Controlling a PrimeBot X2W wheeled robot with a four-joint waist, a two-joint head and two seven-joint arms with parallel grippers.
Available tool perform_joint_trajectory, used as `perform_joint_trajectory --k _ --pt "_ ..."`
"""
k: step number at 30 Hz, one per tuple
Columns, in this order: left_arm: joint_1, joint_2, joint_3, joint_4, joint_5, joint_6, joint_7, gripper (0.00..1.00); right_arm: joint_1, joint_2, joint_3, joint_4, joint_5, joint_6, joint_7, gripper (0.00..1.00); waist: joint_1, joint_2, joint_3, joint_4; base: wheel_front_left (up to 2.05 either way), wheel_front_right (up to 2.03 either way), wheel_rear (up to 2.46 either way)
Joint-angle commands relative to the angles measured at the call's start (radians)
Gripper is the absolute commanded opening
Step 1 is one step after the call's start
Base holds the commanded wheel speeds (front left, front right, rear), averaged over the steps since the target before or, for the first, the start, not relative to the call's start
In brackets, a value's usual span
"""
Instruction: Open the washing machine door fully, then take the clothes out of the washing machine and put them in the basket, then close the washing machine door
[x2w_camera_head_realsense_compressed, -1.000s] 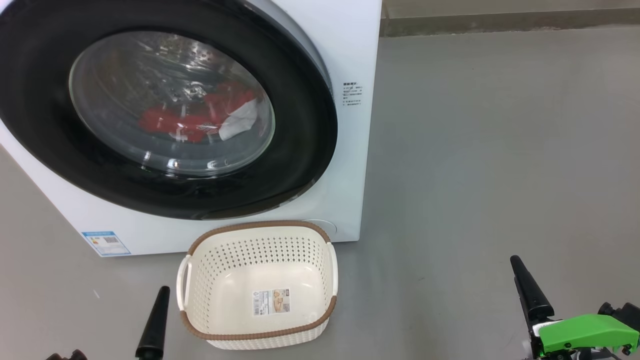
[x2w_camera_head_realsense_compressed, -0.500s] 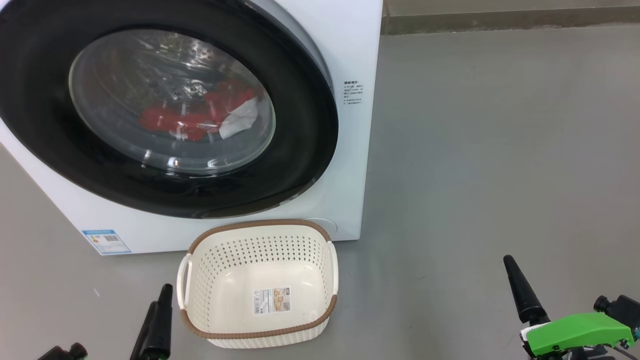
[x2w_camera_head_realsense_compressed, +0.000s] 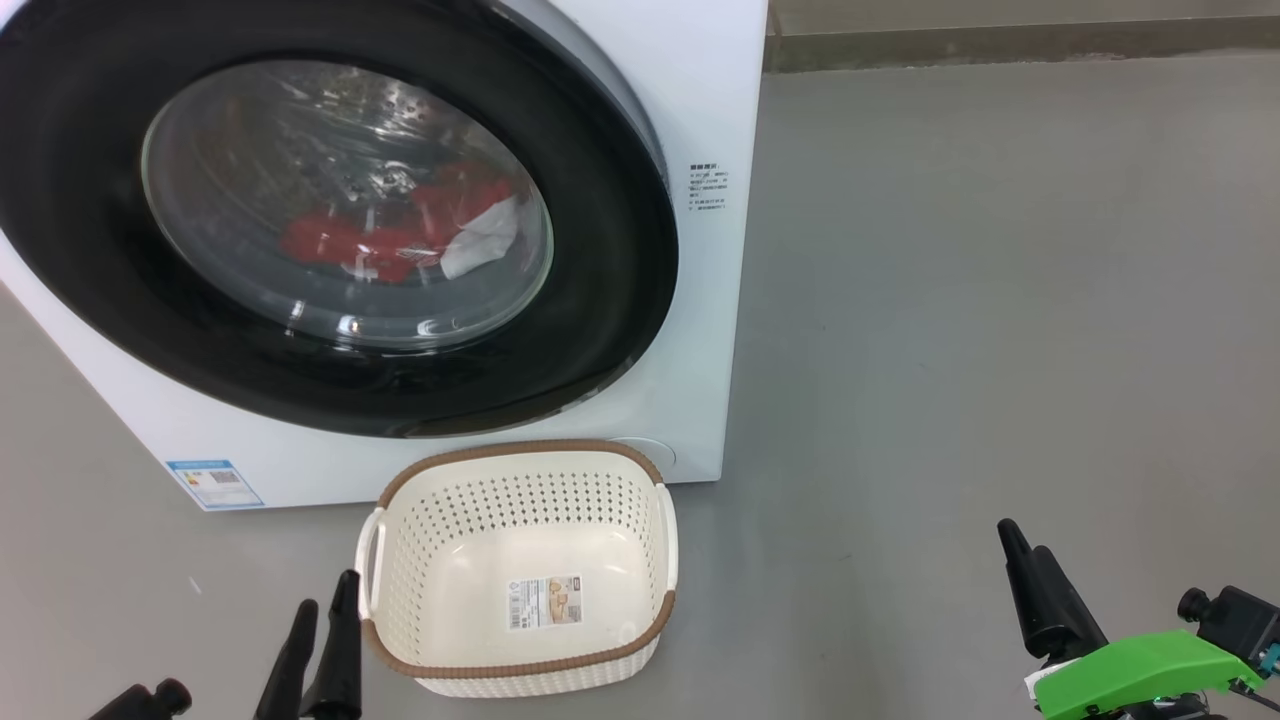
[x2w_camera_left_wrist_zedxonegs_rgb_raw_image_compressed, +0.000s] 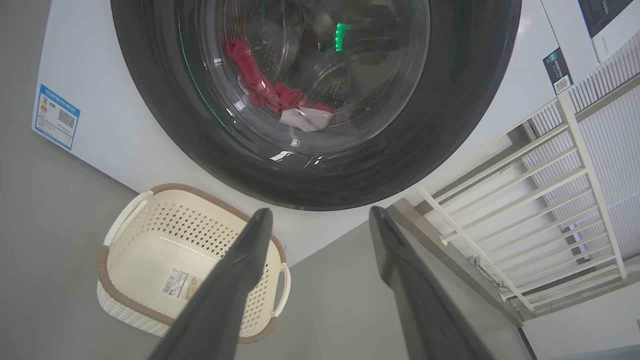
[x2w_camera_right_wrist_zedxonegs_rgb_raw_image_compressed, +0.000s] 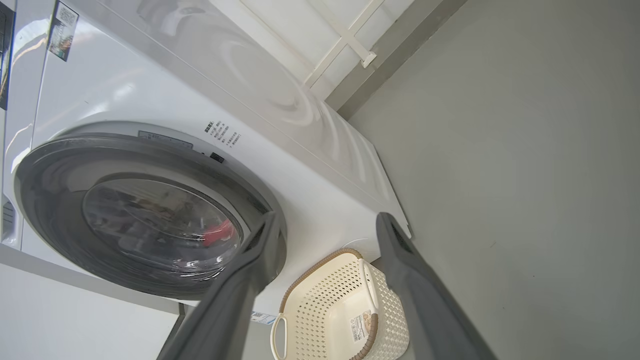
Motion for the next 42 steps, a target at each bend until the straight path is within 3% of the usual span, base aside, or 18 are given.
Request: perform_joint_trajectory --k 1,42 --pt "-0.008 0.016 0.011 -0.040 0.050 0.006 -0.018 1.00 -0.011 -0.018 0.014 -0.030 -0.038 0.000 -0.016 1.00 0.0000 0.0000 0.001 0.000 0.00 0.00 0.00" --pt "0.033 0.025 -0.009 -0.116 0.550 0.033 -0.139 1.00 0.015 -0.038 0.054 -0.054 -0.444 0.000 -0.136 1.00 -0.0001 0.0000 0.009 -0.009 0.00 0.00 0.00"
